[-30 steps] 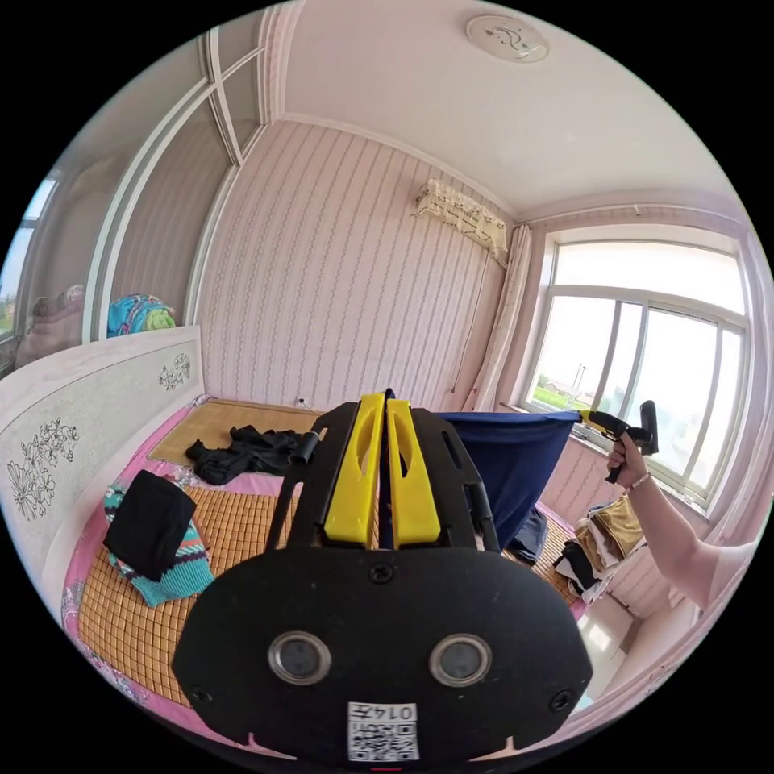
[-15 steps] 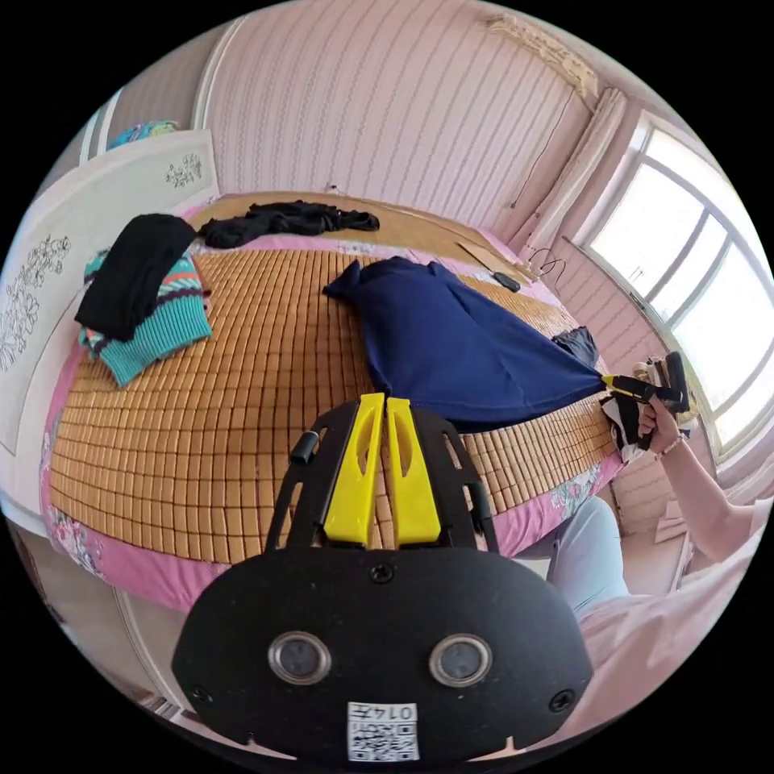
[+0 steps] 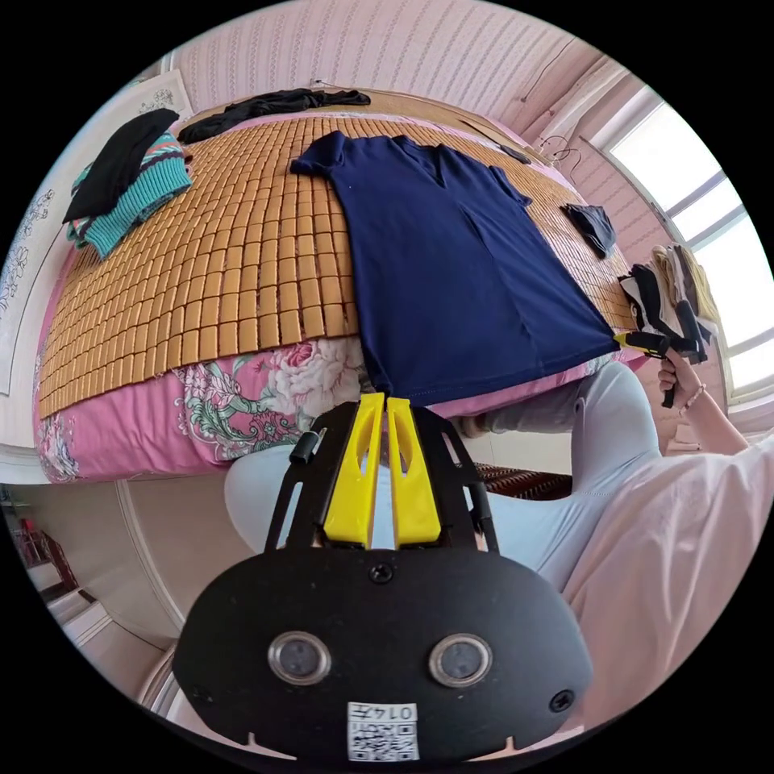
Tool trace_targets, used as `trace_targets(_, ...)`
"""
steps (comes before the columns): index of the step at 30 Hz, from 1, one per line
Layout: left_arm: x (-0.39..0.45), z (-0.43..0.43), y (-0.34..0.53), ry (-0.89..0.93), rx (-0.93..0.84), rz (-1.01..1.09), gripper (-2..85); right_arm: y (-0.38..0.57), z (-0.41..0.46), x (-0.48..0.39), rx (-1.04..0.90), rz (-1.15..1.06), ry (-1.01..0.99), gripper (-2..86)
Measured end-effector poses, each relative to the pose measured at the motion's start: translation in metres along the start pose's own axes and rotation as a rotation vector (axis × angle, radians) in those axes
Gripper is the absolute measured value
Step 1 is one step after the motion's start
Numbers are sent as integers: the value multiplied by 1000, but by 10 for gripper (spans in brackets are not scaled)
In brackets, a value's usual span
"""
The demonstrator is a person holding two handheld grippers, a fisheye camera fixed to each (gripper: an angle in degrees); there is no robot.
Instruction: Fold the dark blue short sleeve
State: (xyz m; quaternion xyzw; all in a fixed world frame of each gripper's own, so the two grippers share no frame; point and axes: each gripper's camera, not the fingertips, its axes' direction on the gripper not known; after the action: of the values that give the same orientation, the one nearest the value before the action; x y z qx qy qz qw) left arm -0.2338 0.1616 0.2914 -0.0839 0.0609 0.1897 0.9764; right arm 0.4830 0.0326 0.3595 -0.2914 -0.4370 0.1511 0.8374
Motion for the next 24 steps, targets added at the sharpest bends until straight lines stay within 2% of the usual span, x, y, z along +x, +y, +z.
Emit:
trace_targets(5, -2, 18, 7, 12, -15, -4, -9, 4, 3, 11, -69, -54, 86, 1)
trace_targets(10, -18, 28, 12, -27, 99, -61, 3, -1, 9, 32, -116, -9, 198, 11)
trace_targets(17, -35, 25, -13, -54, 139, -63, 5, -34, -18, 51, 85, -23, 180, 57)
trace_targets(20, -28, 29, -50, -60, 151, 14, 1, -75, -32, 56, 192, -49, 168, 60)
trace_targets(24, 3, 48, -141, -86, 170, 180, -2, -137, -43, 62, 280, -87, 153, 62)
